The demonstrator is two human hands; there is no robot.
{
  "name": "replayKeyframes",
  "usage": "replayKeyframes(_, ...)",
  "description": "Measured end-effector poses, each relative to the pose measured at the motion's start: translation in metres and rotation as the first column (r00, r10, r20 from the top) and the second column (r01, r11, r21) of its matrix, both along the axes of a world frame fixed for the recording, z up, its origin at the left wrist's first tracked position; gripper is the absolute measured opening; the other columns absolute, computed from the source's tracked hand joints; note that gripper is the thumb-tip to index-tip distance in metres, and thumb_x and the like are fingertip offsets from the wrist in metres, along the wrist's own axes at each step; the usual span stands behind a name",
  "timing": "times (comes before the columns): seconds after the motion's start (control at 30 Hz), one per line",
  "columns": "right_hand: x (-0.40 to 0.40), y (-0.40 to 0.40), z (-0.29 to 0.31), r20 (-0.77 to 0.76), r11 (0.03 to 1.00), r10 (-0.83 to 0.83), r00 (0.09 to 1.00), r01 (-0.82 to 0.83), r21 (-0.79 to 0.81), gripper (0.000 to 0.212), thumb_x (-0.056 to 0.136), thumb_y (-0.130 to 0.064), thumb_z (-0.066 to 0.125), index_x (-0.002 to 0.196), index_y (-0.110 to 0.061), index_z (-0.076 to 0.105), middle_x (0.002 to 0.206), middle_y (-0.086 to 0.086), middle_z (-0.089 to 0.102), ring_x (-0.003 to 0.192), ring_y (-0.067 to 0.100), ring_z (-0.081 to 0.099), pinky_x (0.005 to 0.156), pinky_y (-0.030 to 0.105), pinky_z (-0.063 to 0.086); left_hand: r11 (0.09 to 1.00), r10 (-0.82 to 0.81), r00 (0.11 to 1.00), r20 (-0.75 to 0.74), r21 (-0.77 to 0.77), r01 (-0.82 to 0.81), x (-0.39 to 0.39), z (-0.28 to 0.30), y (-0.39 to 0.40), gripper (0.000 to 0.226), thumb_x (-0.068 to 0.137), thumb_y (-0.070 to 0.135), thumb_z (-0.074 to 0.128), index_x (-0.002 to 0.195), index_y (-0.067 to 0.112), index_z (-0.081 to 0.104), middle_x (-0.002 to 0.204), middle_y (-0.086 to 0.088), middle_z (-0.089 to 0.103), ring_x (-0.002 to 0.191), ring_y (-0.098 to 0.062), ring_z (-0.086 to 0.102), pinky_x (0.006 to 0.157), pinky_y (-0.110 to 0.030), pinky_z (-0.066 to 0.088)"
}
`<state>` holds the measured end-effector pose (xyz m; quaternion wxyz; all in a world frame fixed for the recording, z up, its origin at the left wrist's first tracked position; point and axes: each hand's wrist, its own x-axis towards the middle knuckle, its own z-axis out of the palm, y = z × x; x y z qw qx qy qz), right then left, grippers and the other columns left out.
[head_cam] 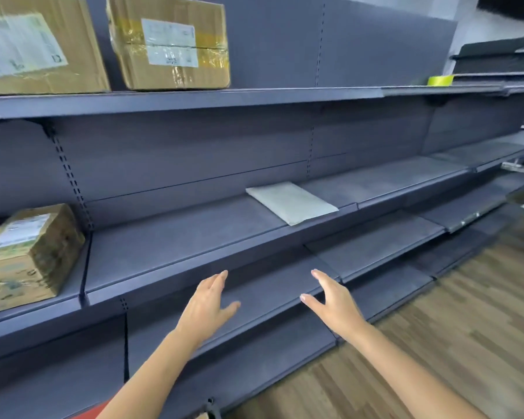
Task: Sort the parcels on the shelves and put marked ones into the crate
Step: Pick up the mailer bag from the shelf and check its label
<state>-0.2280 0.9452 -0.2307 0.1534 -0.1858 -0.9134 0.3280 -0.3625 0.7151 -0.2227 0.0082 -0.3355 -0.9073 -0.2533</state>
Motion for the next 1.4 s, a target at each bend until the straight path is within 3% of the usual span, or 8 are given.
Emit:
replayKeyframes(0.3, -0.045, 0.048, 0.026, -0.044, 1.0, 0.003, 0.999, -0.002, 0.013, 0.063, 0.089, -0.038, 0.055, 0.142, -0.017, 0.029, 0.148, -0.003, 0.035, 0.136, 0.012, 0.031, 0.108, 0.025, 0.026, 0.998, -0.003, 0.999, -0.054, 0.069, 0.006, -0.039, 0.037, 0.054, 0.066, 0.09, 0.038, 0.054, 0.144, 0.015, 0.025, 0.147, -0.001, 0.036, 0.137, -0.017, 0.028, 0.109, -0.027, 0.025)
replayKeyframes(0.7, -0.119, 0.1, 0.022, -0.058, 0.996, -0.06, 0.996, 0.064, 0.067, 0.063, 0.087, -0.04, 0.056, 0.141, -0.019, 0.032, 0.147, -0.002, 0.037, 0.134, 0.012, 0.035, 0.105, 0.024, 0.029, 0.994, -0.08, 0.981, -0.175, 0.056, 0.091, -0.129, 0.033, 0.112, 0.055, 0.093, 0.028, 0.048, 0.142, 0.012, 0.03, 0.148, -0.001, 0.034, 0.138, -0.017, 0.026, 0.107, -0.021, 0.022)
replayKeyframes(1.1, -0.195, 0.208, 0.019, -0.021, 0.997, -0.048, 0.999, 0.049, 0.063, 0.063, 0.087, -0.037, 0.058, 0.14, -0.013, 0.033, 0.144, 0.003, 0.04, 0.133, 0.019, 0.036, 0.102, 0.027, 0.034, 0.996, -0.057, 0.994, -0.088, 0.068, 0.063, -0.183, 0.026, 0.224, 0.052, 0.094, 0.023, 0.047, 0.142, 0.011, 0.031, 0.147, -0.004, 0.036, 0.136, -0.02, 0.028, 0.107, -0.023, 0.024)
replayKeyframes(1.2, -0.213, 0.242, 0.019, 0.013, 0.991, -0.009, 1.0, 0.007, 0.132, 0.067, 0.085, -0.037, 0.061, 0.14, -0.013, 0.032, 0.147, 0.001, 0.037, 0.134, 0.017, 0.035, 0.102, 0.024, 0.033, 0.998, -0.042, 0.996, -0.077, 0.053, 0.046, -0.198, 0.023, 0.254, 0.052, 0.093, 0.022, 0.047, 0.142, 0.011, 0.031, 0.146, -0.004, 0.037, 0.135, -0.021, 0.03, 0.106, -0.024, 0.027)
replayKeyframes(1.4, -0.252, 0.278, -0.001, 0.137, 0.952, 0.164, 0.977, -0.193, 0.236, 0.079, 0.082, -0.037, 0.065, 0.145, -0.016, 0.022, 0.154, -0.001, 0.019, 0.142, 0.01, 0.016, 0.111, 0.02, 0.017, 1.0, 0.013, 1.0, -0.009, 0.009, -0.012, -0.216, 0.008, 0.295, 0.05, 0.093, 0.02, 0.045, 0.141, 0.01, 0.033, 0.145, -0.002, 0.038, 0.129, -0.022, 0.035, 0.099, -0.023, 0.033)
